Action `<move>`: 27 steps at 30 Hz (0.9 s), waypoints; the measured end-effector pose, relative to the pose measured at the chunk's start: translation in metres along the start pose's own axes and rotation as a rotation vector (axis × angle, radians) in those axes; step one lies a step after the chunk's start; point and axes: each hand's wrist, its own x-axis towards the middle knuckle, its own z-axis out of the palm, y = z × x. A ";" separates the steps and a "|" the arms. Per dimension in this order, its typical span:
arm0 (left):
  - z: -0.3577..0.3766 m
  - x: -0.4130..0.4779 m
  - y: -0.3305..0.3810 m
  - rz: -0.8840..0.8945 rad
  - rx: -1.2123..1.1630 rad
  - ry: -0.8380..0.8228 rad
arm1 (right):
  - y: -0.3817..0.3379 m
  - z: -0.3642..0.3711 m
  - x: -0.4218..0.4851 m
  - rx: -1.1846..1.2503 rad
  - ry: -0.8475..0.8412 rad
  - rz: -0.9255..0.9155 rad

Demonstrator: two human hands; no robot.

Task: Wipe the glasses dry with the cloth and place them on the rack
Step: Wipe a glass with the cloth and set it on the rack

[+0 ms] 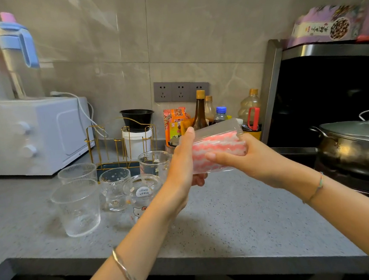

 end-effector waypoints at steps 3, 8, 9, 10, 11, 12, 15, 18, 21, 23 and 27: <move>0.002 0.002 -0.009 0.167 0.043 0.061 | 0.001 0.001 0.002 0.041 0.006 0.012; 0.000 0.000 -0.016 0.460 0.078 0.028 | -0.004 -0.002 0.000 0.144 0.029 0.062; -0.001 0.000 -0.019 0.528 0.110 0.018 | -0.005 -0.002 0.000 0.167 0.027 0.069; -0.001 0.000 -0.021 0.586 0.132 0.010 | -0.007 -0.003 -0.002 0.179 0.022 0.079; -0.002 0.000 -0.022 0.621 0.147 0.001 | -0.007 -0.003 -0.001 0.175 0.009 0.081; -0.003 0.000 -0.023 0.638 0.155 -0.012 | -0.009 -0.003 -0.001 0.169 0.002 0.085; -0.004 -0.003 -0.019 0.577 0.148 -0.059 | -0.007 -0.005 0.002 0.084 0.028 0.039; -0.006 -0.002 -0.008 0.338 0.191 -0.096 | -0.005 -0.009 -0.001 0.076 0.062 0.010; -0.010 -0.002 0.002 -0.086 0.041 -0.196 | -0.002 -0.006 -0.005 -0.032 0.080 -0.049; -0.009 -0.005 0.003 -0.207 -0.055 -0.174 | -0.001 -0.001 -0.008 -0.098 0.117 -0.040; -0.003 -0.006 -0.003 -0.090 -0.063 -0.016 | 0.008 0.004 -0.006 -0.173 0.200 0.055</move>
